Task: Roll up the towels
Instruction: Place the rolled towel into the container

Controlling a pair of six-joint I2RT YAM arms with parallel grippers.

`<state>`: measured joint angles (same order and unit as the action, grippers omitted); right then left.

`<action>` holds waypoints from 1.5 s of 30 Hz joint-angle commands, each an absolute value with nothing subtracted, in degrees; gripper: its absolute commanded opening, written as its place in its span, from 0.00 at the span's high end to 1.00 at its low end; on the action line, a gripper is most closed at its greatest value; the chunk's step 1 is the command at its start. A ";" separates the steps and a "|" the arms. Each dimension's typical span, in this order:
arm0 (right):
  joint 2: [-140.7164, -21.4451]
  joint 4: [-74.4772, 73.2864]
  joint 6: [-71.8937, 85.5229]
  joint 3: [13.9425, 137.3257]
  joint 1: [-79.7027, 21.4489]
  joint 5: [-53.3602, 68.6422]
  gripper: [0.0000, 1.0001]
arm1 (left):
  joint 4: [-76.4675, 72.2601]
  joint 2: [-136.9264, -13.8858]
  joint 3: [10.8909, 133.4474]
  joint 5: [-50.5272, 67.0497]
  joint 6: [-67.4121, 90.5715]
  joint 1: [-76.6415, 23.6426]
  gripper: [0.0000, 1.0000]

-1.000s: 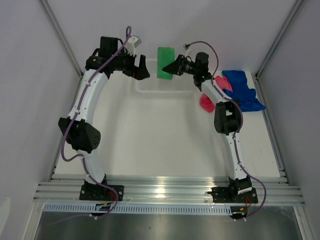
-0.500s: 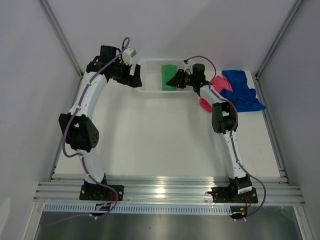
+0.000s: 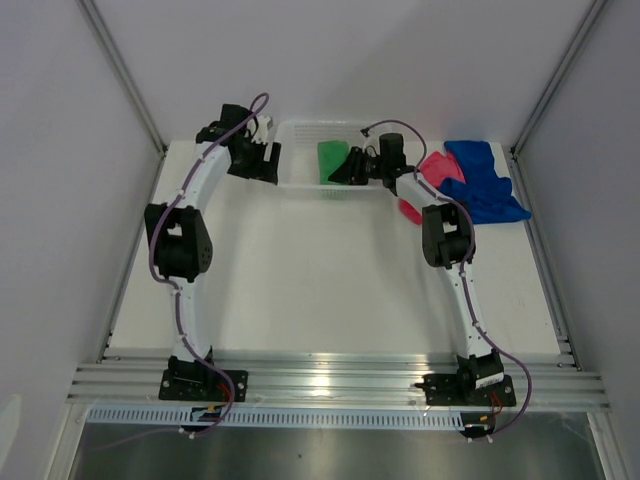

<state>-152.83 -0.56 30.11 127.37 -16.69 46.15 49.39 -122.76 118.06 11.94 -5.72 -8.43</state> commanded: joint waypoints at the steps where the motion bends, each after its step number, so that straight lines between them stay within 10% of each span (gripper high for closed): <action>1: -146.26 -4.64 29.98 126.74 -17.49 48.43 1.00 | 50.02 -124.19 120.76 8.43 -1.76 -8.09 0.12; 15: -138.69 -13.70 20.58 117.60 -18.19 54.93 1.00 | 46.15 -120.94 115.05 17.21 3.42 -8.09 0.27; 45: -153.28 2.02 59.85 127.71 -26.37 37.44 1.00 | 41.13 -118.74 103.28 21.71 13.18 -8.17 0.99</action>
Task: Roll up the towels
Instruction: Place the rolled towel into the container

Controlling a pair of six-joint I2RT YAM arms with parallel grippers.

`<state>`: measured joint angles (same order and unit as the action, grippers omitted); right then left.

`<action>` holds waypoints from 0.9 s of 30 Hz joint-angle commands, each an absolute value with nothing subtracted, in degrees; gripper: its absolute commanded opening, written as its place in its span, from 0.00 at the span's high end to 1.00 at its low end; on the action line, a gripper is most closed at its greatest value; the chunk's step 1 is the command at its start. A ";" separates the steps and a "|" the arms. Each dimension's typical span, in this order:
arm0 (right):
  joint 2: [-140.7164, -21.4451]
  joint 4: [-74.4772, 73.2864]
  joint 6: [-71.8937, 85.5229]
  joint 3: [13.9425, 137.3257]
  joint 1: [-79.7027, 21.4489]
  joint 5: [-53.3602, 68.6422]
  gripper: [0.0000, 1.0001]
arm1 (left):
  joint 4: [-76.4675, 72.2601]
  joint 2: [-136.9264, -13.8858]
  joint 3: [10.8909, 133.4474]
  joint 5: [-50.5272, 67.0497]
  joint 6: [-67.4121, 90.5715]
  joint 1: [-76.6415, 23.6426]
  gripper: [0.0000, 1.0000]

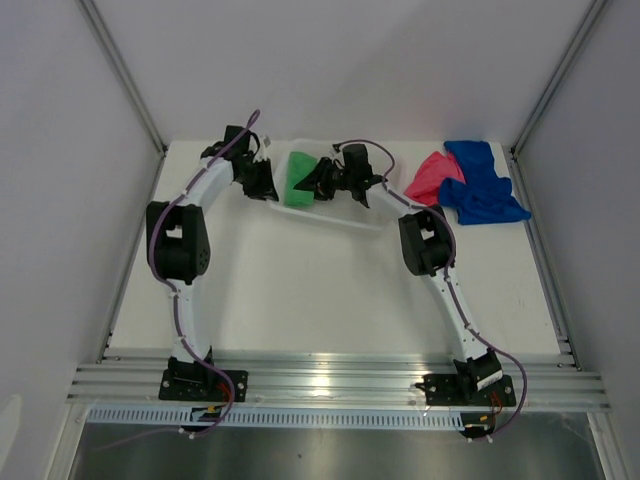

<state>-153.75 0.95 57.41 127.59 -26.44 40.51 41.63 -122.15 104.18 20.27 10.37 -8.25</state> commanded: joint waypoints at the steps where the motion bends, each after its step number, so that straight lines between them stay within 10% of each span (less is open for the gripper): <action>1: -153.11 2.46 60.38 127.53 -26.28 37.18 1.00 | 40.96 -118.39 102.49 21.80 13.88 -8.17 0.99; 27: -150.29 -8.43 54.85 132.63 -27.16 37.08 1.00 | 38.23 -116.02 97.38 21.01 26.10 -7.38 0.99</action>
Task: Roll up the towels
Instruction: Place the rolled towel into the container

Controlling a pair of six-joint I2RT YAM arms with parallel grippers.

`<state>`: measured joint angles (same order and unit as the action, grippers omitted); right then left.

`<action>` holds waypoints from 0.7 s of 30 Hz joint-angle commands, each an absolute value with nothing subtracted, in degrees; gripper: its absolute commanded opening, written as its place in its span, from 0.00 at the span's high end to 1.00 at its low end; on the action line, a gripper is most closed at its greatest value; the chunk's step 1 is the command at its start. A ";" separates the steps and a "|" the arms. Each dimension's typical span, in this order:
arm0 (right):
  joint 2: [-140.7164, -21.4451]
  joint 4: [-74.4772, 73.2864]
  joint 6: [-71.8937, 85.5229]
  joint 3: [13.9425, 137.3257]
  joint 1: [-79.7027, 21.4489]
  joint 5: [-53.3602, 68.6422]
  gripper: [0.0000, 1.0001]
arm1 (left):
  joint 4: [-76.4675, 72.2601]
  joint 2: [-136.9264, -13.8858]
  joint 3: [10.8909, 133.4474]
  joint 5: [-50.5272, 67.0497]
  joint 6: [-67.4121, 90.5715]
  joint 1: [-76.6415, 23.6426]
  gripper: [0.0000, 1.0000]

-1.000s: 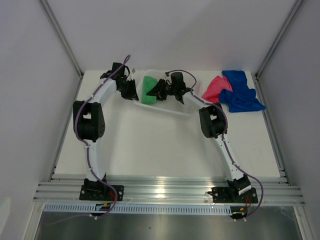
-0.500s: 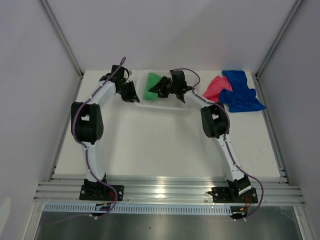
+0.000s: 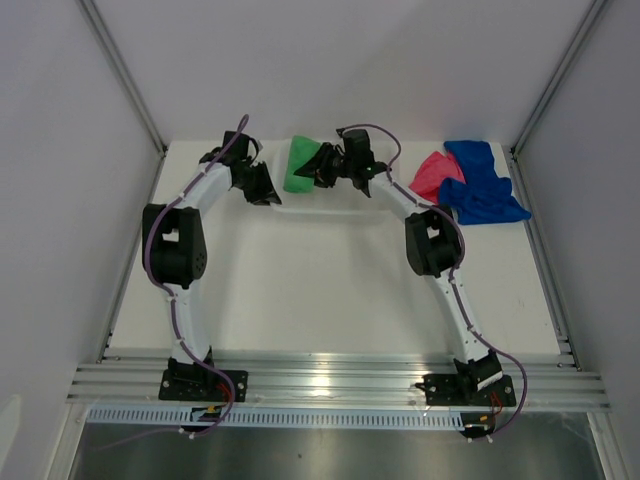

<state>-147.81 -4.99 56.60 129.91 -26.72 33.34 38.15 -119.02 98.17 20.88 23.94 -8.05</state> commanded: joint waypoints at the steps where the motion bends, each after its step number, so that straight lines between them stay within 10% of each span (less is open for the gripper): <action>1: -150.64 -8.70 54.93 132.45 -27.16 37.79 1.00 | 38.15 -116.10 97.47 21.09 26.36 -7.47 0.99; 13: -156.09 -10.01 55.99 133.60 -27.42 41.22 1.00 | 38.23 -116.28 98.17 21.09 25.75 -7.47 0.99; 21: -156.01 -13.79 52.56 133.59 -27.16 36.48 0.83 | 38.41 -116.28 97.56 21.09 25.58 -7.38 0.99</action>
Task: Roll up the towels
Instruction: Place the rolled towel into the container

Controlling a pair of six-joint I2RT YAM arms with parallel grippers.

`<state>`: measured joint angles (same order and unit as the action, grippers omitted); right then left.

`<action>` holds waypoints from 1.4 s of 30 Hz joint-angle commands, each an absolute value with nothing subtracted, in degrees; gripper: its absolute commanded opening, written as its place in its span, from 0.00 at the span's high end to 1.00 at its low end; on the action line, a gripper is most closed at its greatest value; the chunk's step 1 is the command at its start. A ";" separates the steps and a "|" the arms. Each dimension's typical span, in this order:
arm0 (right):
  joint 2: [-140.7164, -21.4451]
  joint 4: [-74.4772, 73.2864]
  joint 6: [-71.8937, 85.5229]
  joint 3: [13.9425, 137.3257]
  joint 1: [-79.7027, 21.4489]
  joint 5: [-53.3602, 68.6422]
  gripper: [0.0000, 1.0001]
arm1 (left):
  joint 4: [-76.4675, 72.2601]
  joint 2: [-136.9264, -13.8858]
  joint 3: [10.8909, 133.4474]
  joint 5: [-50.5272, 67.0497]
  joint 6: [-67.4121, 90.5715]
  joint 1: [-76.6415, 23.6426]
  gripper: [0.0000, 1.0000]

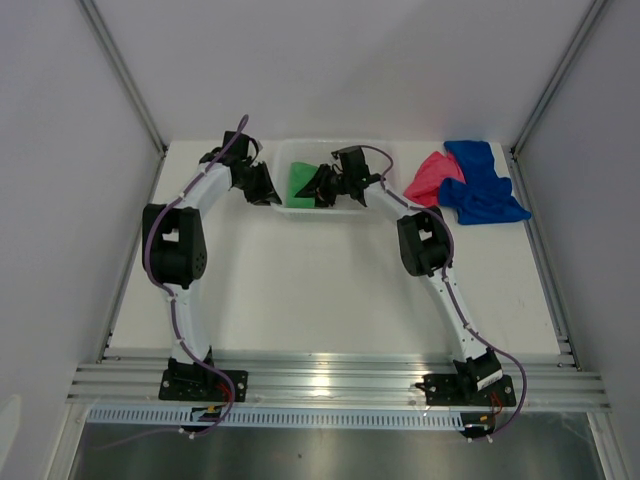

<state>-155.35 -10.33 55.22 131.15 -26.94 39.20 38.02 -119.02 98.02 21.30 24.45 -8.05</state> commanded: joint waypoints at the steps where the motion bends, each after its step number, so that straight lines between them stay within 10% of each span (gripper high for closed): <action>1: -156.01 -14.67 52.30 133.68 -26.98 36.04 0.75 | 38.41 -116.28 97.38 21.27 25.58 -7.38 0.99; 11: -153.81 -19.33 46.06 133.68 -27.07 31.11 0.41 | 38.50 -116.46 97.56 21.45 25.58 -7.38 0.99; 42: -146.86 -21.18 38.67 134.91 -25.23 29.71 0.25 | 38.32 -116.81 98.00 21.80 25.75 -6.68 0.99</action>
<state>-151.28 -21.37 40.23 132.88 -25.67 29.36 38.02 -119.02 98.00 21.82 24.51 -7.81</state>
